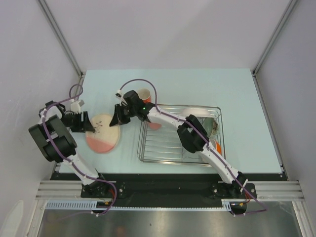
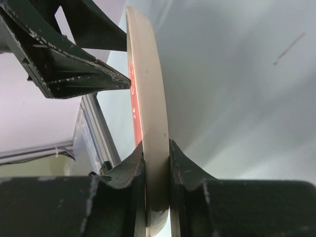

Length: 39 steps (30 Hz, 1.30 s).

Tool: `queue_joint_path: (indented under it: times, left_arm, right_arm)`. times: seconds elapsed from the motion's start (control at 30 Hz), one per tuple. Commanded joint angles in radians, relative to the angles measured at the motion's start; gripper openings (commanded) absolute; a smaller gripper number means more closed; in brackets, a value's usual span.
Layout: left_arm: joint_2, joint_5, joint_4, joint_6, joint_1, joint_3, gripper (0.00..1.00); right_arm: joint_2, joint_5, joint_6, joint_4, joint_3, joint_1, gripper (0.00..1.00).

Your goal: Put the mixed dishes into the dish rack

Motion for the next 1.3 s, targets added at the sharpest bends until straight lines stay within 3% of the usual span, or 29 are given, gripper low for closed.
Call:
queue_joint_path:
  times: [0.0,0.37,0.47,0.53,0.57,0.97,1.27]
  left_arm:
    - [-0.075,0.309,-0.213,-0.017,-0.025,0.019,0.65]
    - [-0.123,0.354,-0.311,-0.010,0.030,0.111,0.71]
    - [-0.150,0.418,-0.381,0.036,0.037,0.145,0.84]
    - [-0.151,0.513,-0.528,0.172,0.050,0.203,0.97]
    - [-0.155,0.535,-0.561,0.149,0.050,0.220,1.00]
    - [-0.273,0.761,-0.561,0.162,0.096,0.216,1.00]
    - [-0.235,0.843,-0.560,0.171,0.112,0.173,1.00]
  right_arm:
    - [-0.080,-0.044,-0.090,0.129,0.088,0.108,0.00]
    - [-0.245,0.090,-0.409,-0.022,0.114,0.085,0.00]
    - [-0.310,0.142,-0.513,-0.074,0.112,0.084,0.00]
    - [-0.351,0.153,-0.541,-0.102,0.096,0.071,0.00]
    - [-0.365,0.150,-0.544,-0.108,0.086,0.064,0.00]
    - [-0.554,0.237,-0.652,-0.258,-0.019,-0.040,0.00]
    - [-0.856,0.274,-0.766,-0.309,-0.196,-0.206,0.00]
